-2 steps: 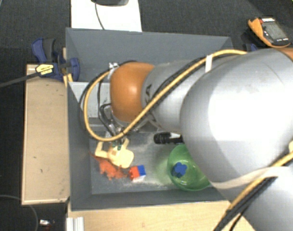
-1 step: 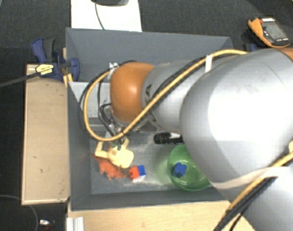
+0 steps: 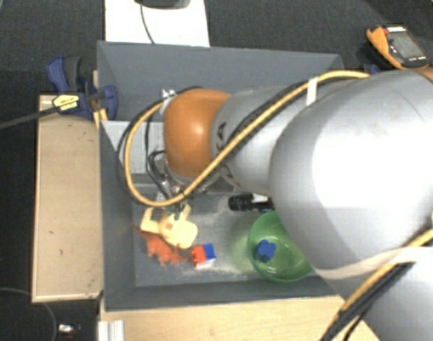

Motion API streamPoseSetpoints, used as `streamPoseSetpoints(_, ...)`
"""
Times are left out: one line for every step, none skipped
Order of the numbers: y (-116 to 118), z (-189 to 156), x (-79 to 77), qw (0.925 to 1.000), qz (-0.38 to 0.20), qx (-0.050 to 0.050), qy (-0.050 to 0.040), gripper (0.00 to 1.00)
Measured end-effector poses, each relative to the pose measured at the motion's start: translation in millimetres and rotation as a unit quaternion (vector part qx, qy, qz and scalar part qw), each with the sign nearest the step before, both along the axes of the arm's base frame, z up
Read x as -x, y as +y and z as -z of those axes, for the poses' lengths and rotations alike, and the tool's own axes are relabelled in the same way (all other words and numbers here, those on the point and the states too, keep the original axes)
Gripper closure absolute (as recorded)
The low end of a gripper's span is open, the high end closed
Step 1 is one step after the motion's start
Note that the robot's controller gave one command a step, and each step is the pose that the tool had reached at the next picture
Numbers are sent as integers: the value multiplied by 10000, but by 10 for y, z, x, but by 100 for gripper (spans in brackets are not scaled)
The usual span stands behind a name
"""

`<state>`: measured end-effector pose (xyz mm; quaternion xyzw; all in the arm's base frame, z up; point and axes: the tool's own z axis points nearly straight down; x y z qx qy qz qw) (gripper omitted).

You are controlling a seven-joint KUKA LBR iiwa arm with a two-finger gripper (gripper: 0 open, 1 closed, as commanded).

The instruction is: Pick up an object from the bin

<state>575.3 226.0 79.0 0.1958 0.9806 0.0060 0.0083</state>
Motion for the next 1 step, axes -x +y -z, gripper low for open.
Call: streamPoseSetpoints(-6,-228,8,10000,6,2,13,100)
